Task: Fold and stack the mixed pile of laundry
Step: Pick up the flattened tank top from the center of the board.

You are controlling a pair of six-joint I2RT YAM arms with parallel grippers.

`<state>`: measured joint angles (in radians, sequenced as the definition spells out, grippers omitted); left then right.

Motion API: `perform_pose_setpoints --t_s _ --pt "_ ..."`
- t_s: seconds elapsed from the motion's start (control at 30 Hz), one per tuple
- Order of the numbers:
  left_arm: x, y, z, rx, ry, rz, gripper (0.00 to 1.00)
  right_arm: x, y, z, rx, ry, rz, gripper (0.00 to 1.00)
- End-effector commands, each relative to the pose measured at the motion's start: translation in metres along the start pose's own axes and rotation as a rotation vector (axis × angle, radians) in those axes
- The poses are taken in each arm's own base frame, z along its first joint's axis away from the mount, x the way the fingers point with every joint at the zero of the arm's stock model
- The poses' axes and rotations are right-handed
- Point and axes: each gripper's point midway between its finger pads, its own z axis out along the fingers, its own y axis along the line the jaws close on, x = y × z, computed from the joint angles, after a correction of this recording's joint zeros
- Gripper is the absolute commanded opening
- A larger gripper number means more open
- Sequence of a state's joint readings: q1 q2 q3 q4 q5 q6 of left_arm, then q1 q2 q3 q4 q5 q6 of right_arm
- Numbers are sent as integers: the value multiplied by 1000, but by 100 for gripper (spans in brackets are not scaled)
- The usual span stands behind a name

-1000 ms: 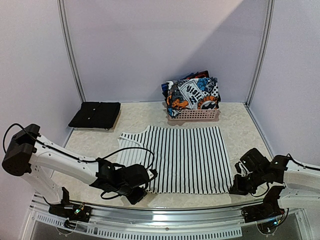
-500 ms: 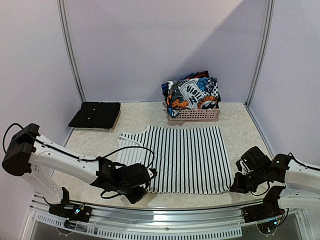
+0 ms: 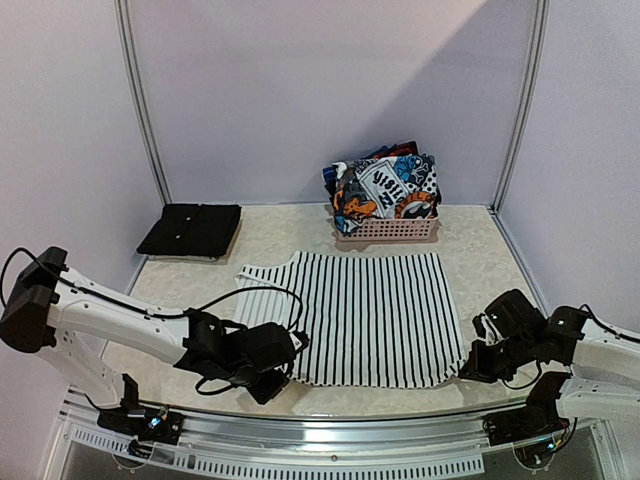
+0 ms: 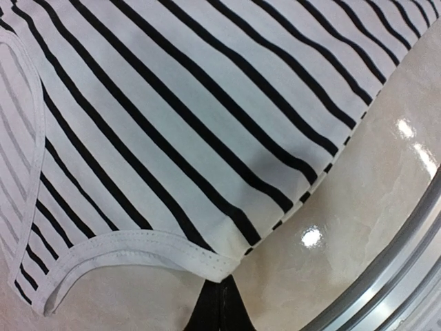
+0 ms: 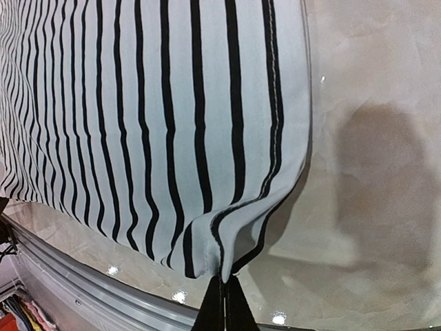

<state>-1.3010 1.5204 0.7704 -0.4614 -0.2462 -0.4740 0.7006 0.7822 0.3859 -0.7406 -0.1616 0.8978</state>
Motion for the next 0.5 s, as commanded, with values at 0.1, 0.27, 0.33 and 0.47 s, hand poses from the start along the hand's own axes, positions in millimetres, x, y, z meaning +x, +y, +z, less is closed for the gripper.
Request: perform_pose_setpoints --t_s 0.1,0.27,0.33,0.47 --pt "-2 2 -11 -15 -18 -7 0 -7 5 -6 -1 -31 -6 0" --pt "-7 3 -11 -26 -28 -3 0 -8 7 -9 -6 -39 -5 0" --pt "-10 2 -12 -26 -34 -3 0 -10 8 -10 -7 -44 -6 0" --pt "-14 1 -10 -33 -35 -5 0 -13 9 -11 -2 -55 -9 0"
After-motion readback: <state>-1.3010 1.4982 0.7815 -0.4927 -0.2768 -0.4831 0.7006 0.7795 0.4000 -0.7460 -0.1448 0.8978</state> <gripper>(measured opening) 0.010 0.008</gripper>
